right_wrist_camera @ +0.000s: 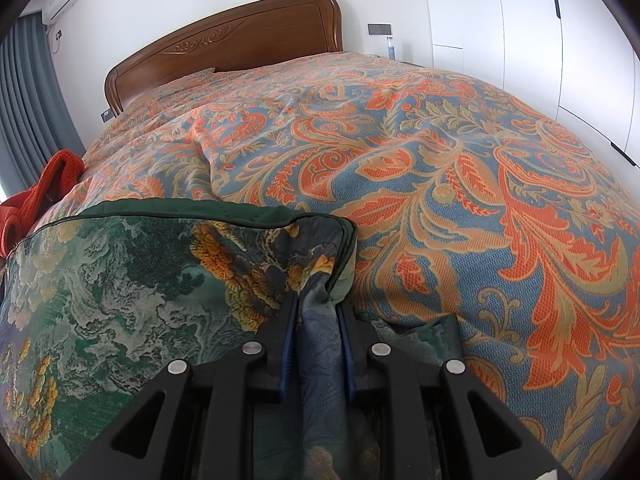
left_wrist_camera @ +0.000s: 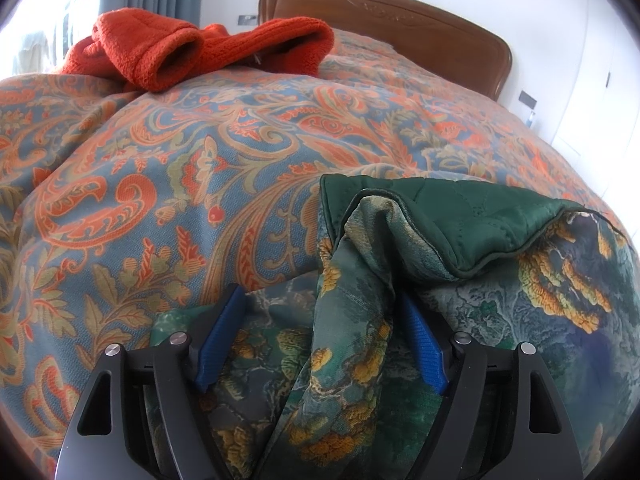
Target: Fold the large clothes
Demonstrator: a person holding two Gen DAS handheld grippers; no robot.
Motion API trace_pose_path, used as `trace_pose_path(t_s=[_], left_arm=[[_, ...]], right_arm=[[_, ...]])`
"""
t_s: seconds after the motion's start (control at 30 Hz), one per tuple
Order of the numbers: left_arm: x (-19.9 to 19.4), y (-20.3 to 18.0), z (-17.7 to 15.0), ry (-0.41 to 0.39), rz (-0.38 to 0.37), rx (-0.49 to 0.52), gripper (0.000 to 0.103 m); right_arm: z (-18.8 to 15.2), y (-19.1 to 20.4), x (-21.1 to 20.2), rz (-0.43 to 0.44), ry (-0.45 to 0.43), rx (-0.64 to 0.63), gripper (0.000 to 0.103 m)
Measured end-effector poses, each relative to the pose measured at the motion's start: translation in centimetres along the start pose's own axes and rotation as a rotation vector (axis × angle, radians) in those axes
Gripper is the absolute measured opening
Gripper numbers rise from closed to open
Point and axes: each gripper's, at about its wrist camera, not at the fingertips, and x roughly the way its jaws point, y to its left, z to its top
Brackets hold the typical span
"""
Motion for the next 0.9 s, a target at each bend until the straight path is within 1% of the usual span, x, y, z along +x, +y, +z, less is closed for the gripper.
trace_pose_path(t_s=[0.7,0.8,0.9], left_arm=[[0.0,0.1,0.0,0.003,-0.007,-0.007,0.079],[-0.2,0.2,0.2,0.011,-0.022,-0.017,0.080],[-1.3,0.9,0.8,0.032,-0.057,-0.049,0.084]], right_arm=[[0.0,0.1,0.0,-0.003,-0.002,-0.004,0.020],[-0.1,0.1,0.1,-0.002,-0.001,-0.003,0.020],[0.0,0.2,0.0,-0.007,0.003,-0.005,0.020]])
